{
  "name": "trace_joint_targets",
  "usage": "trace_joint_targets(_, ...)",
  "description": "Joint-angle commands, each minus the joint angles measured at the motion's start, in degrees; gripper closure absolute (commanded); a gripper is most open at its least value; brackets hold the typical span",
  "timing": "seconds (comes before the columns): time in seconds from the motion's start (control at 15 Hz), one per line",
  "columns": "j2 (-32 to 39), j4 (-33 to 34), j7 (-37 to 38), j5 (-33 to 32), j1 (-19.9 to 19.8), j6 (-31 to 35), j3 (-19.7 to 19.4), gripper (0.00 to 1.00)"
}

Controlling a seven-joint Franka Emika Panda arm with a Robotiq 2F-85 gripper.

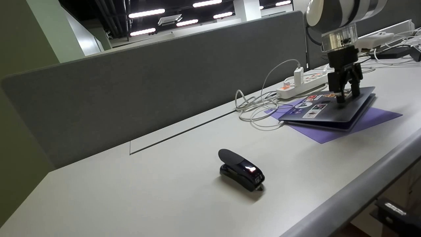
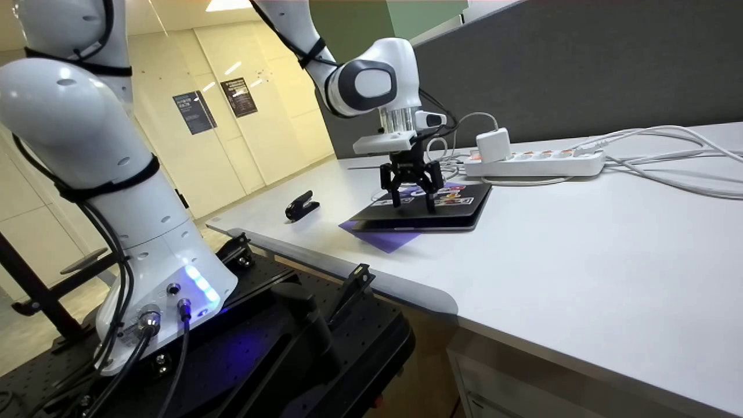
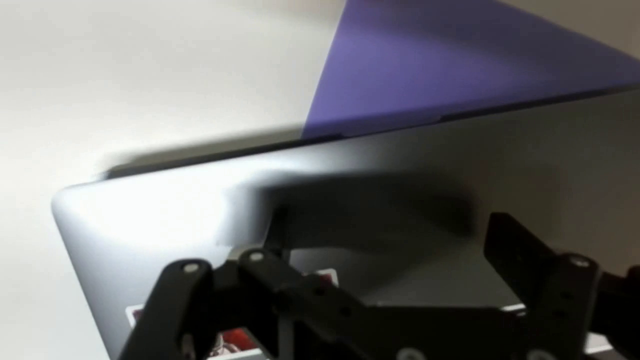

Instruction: Close the laptop.

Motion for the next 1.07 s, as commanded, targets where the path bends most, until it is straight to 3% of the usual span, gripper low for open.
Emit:
trace_joint_targets(0.0, 1.47, 0.28, 3.98, -2.94, -0.10, 0.70, -0.50, 0.00)
trace_joint_targets(0.73, 3.67, 1.19, 6.72, -6.24, 0.51, 1.05, -1.02, 0.00)
trace_joint_targets(1.0, 1.43, 0.25, 6.15, -5.15, -0.09, 0.46, 0.37, 0.00)
